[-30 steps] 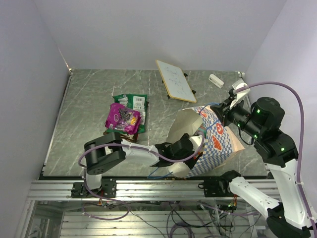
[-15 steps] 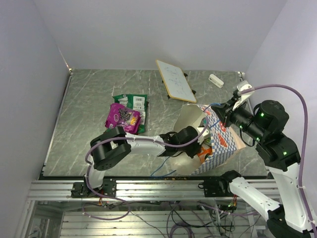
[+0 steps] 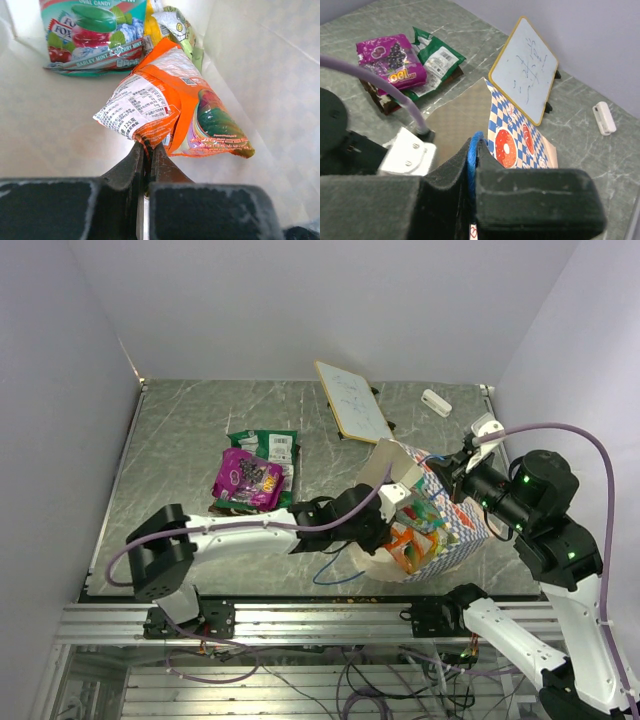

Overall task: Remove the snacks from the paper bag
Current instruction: Take out the snack from the paper bag, then place the snack at the center of the board.

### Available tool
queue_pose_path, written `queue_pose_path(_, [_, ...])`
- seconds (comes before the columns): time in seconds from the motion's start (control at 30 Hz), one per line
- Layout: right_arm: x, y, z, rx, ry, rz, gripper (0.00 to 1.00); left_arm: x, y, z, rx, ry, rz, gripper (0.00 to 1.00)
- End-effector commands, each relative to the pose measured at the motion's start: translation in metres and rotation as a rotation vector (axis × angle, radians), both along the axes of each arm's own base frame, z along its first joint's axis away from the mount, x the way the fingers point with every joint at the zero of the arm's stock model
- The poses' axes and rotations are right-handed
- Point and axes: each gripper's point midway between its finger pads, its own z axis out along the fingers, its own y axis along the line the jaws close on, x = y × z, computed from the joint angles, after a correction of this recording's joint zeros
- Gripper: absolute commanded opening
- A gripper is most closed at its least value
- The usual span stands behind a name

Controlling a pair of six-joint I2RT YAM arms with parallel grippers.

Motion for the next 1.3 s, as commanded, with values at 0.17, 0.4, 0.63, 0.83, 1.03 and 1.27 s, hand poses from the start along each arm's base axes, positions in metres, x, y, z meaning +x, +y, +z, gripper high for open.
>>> queue_pose_path(0.17, [0.004, -0.011, 0.011, -0.059, -0.103, -0.035, 0.0, -0.014, 0.031, 0.086, -0.11, -0.033, 0.081, 0.07])
queue_pose_path(0.4, [0.002, -0.011, 0.012, -0.05, -0.13, -0.028, 0.0, -0.013, 0.065, 0.149, -0.223, -0.021, 0.199, 0.07])
queue_pose_path(0.63, [0.001, -0.013, 0.013, -0.068, -0.147, -0.027, 0.0, -0.012, 0.107, 0.214, -0.35, -0.056, 0.284, 0.07])
queue_pose_path(0.83, [0.0, -0.012, 0.025, -0.054, -0.171, -0.022, 0.0, 0.003, 0.153, 0.275, -0.482, -0.099, 0.443, 0.07])
queue_pose_path(1.03, [-0.003, -0.017, 0.028, -0.035, -0.173, -0.046, 0.0, 0.022, 0.189, 0.33, -0.542, -0.163, 0.598, 0.07])
queue_pose_path(1.27, [0.0, -0.023, 0.031, 0.04, -0.153, -0.121, 0.0, 0.069, 0.229, 0.329, -0.455, -0.13, 0.902, 0.07])
